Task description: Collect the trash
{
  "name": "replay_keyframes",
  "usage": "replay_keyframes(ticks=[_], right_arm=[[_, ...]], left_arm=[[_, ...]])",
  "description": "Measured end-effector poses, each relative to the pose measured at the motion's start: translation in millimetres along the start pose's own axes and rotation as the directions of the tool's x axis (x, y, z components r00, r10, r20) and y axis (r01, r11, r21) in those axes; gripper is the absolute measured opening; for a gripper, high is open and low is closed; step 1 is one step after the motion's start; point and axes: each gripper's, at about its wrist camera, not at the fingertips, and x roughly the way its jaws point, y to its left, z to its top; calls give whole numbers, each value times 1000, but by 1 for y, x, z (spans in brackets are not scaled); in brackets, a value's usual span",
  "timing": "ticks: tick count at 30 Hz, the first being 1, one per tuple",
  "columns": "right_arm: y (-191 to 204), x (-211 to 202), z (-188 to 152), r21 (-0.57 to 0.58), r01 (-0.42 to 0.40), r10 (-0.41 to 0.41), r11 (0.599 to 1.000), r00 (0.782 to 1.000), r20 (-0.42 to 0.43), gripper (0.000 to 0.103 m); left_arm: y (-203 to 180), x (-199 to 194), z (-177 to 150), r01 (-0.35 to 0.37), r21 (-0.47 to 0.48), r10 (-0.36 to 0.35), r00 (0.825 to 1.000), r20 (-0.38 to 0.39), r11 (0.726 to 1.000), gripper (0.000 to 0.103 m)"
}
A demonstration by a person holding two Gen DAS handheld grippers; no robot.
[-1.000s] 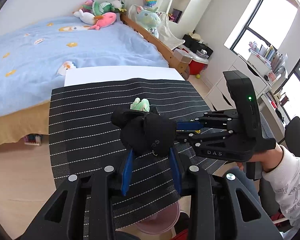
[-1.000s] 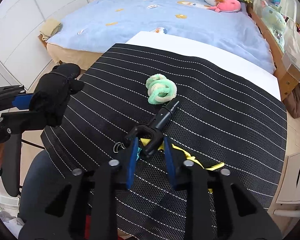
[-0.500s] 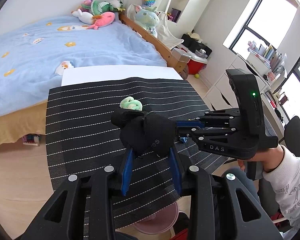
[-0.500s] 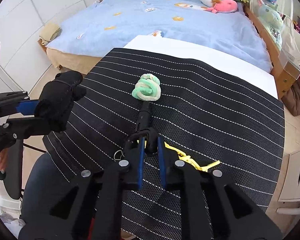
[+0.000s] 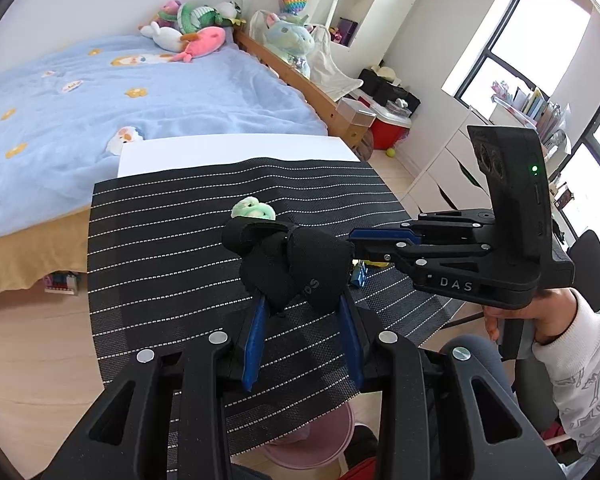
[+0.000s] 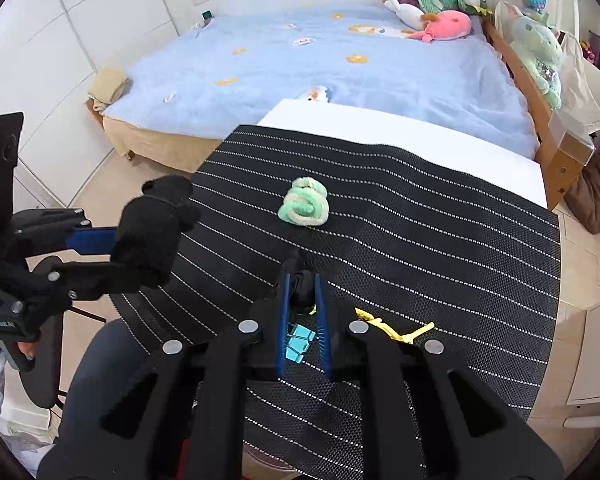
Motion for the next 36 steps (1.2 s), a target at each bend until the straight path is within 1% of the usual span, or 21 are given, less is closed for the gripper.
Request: replay_keyframes(ticks=[14, 20, 24, 27, 32, 36], right_arm=[[9, -35, 2, -10, -9, 10, 1000, 998, 55, 12], [10, -52, -1, -20, -4, 5, 1000, 998, 70, 12], [11, -65, -6, -25, 0, 2, 1000, 997, 79, 12], [13, -76, -13, -29, 1, 1, 1000, 996, 90, 12], [19, -91, -27, -45, 4, 0, 999, 995, 96, 12], [23, -102, -41, -51, 6, 0, 999, 994, 108, 12]], left_arm=[[-9, -9, -1, 4, 10, -4, 1000, 10, 1000, 33], [-17, -13, -4, 5, 34, -5, 1000, 0, 999, 33], [-24, -17, -8, 5, 52, -5, 1000, -5, 999, 33], [-34, -20, -11, -1, 86, 2, 1000, -11, 996, 33], [-50, -26, -19, -2, 138, 4, 1000, -17, 990, 33], [-56, -31, -25, -2, 152, 5, 1000, -18, 988, 33]])
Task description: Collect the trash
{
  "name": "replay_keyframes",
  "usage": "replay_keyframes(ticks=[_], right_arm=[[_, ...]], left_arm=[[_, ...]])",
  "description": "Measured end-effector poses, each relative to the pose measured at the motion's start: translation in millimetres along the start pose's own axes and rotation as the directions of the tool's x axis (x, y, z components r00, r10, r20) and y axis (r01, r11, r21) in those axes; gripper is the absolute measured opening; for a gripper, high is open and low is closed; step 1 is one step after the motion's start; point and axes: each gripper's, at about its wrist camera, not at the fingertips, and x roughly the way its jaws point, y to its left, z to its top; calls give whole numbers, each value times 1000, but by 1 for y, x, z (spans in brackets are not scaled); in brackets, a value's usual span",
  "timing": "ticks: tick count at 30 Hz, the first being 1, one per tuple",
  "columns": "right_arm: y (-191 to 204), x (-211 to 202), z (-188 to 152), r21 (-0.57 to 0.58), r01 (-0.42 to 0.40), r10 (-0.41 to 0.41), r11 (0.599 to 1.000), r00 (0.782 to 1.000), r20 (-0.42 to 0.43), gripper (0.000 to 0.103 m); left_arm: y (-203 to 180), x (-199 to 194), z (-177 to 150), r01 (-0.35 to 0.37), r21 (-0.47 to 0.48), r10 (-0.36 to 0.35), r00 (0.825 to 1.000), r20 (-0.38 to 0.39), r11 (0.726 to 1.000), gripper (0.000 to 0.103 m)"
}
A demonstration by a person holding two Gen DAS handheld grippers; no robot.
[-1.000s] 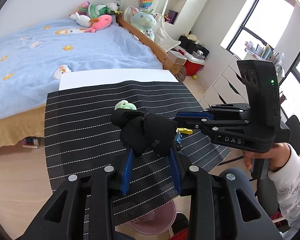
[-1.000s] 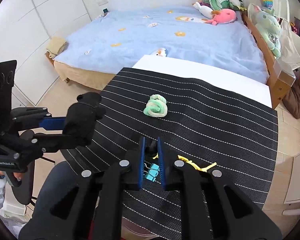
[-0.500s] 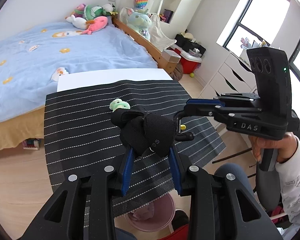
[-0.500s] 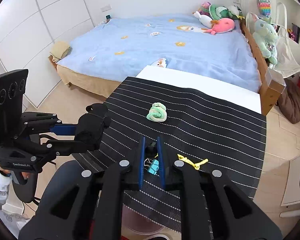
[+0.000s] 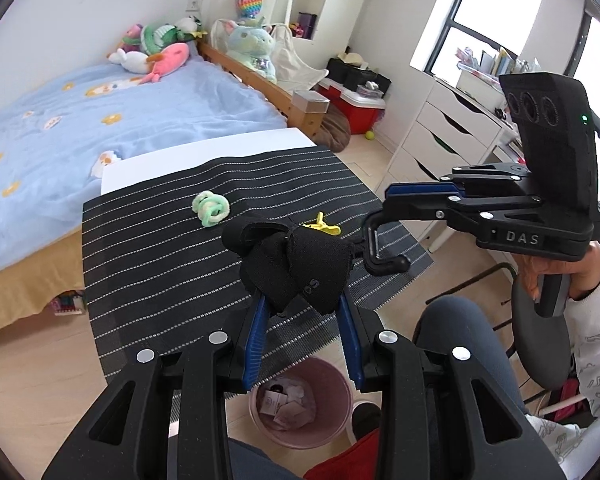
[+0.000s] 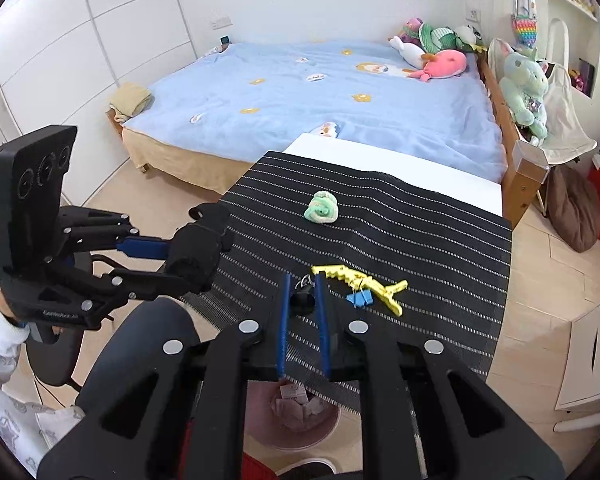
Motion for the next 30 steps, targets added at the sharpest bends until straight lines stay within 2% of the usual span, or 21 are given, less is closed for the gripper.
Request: replay_keyframes(ticks=[10, 19, 27, 28, 29, 30], right_arm=[[20, -24, -34, -15, -21, 21, 1000, 1000, -5, 12], [34, -17, -64, 3, -61, 61, 998, 997, -53, 12], [42, -11, -73, -4, -98, 98, 995, 992, -77, 13], [43, -10, -72, -6, -95, 95, 995, 992, -78, 16], [43, -10, -72, -8, -84, 83, 996, 993, -80, 34], [43, -9, -72, -9, -72, 72, 997, 994, -79, 70]], left_arm=[[-19, -11, -17, -7, 33, 7, 1000, -2, 999, 33], [-24, -16, -36, -1, 25, 1, 1000, -11, 1000, 33], [-23, -20, -41, -1, 20, 1, 1000, -13, 1000, 33], [-23, -20, -41, -1, 20, 1, 1000, -13, 1000, 33], [-24, -20, -41, -1, 21, 1, 1000, -13, 1000, 33], [-23, -20, -41, -2, 22, 2, 1000, -12, 1000, 33]])
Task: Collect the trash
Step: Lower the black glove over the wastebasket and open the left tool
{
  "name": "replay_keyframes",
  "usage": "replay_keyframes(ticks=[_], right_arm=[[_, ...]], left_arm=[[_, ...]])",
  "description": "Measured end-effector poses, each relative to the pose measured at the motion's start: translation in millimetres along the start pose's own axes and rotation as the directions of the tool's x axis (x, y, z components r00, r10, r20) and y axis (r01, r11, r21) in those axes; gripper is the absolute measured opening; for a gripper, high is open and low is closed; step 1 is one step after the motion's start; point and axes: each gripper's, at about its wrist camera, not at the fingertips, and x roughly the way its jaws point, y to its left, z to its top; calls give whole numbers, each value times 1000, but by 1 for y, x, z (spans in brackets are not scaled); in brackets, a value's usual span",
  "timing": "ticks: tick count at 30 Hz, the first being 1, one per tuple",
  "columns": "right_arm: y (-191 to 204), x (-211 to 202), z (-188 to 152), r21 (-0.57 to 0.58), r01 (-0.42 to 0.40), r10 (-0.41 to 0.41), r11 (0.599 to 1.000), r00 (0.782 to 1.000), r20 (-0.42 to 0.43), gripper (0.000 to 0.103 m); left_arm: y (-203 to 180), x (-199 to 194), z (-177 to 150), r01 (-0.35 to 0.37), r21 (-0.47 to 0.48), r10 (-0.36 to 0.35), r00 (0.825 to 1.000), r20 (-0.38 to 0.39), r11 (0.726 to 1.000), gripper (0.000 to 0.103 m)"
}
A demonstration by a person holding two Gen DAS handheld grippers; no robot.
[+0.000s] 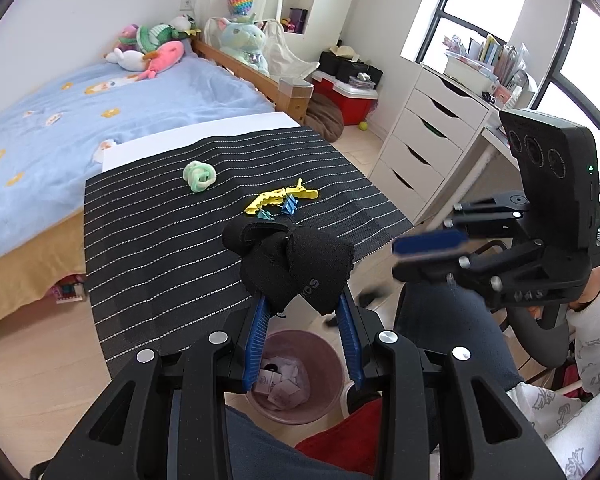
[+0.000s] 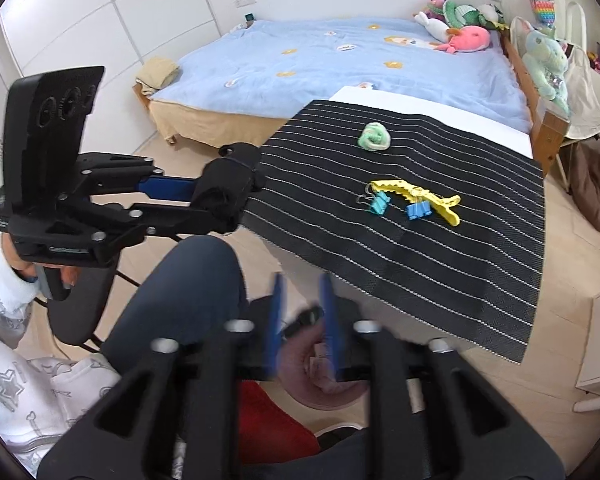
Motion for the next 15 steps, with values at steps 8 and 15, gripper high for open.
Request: replay_keyframes(ticks=[8, 15], right_arm=[[-11, -7, 0, 55, 38, -40, 998, 999, 33, 94], [-16, -15, -3, 80, 60, -65, 995, 996, 57, 99]], left_arm=[[-3, -2, -3, 7, 14, -7, 1000, -6, 1000, 33], [-12, -1, 1, 9, 40, -9, 1000, -12, 999, 33]])
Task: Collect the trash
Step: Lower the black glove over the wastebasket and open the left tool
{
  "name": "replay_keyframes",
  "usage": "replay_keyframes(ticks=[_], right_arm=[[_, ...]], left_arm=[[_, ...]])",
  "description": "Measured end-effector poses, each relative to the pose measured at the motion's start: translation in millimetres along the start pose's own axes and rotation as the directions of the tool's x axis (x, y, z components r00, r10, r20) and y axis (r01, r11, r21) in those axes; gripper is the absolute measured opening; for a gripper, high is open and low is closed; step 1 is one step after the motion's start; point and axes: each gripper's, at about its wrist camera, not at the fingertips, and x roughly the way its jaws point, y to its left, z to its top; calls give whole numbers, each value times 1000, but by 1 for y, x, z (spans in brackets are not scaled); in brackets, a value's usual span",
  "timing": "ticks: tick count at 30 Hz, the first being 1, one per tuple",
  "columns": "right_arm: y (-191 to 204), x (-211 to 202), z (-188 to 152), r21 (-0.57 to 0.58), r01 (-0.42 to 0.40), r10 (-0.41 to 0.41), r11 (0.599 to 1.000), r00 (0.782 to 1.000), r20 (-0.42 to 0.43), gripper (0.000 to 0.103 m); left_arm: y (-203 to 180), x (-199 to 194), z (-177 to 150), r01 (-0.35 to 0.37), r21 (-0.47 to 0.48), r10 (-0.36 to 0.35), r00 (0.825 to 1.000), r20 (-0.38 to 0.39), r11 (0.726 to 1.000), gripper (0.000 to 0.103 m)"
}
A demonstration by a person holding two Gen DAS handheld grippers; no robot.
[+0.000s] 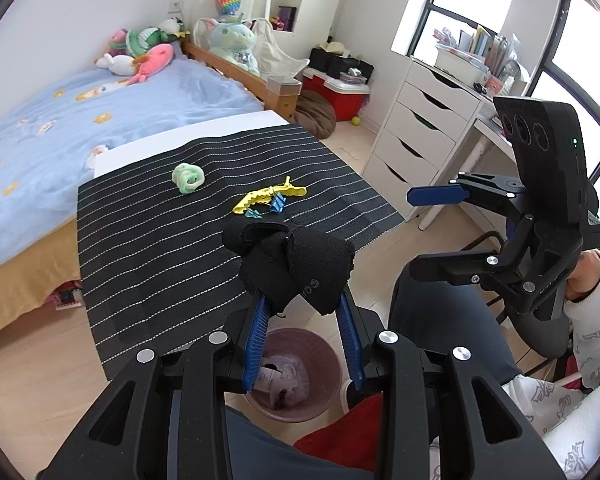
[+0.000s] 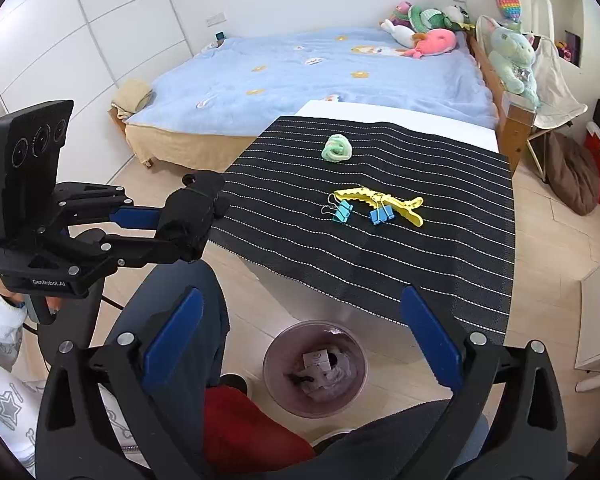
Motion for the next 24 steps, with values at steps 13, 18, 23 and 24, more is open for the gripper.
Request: replay_keyframes(ticks=[13, 18, 23, 24], right_arm=[[-11, -24, -2, 50, 29, -31, 998, 999, 39, 100], [-17, -31, -3, 70, 40, -44, 997, 997, 55, 100], [-20, -34, -4, 85, 40, -45, 996, 997, 60, 100], [-21, -34, -4, 87, 39, -45, 995, 997, 62, 100]], left_arm=[[-19, 1, -1, -2, 59, 3, 1000, -16, 998, 34], [-26, 4, -3, 5, 78, -3, 1000, -27, 997, 34], [-32, 5, -4, 15, 98, -12, 999, -37, 995, 35], [-33, 5, -4, 17, 101, -13, 999, -39, 995, 39]])
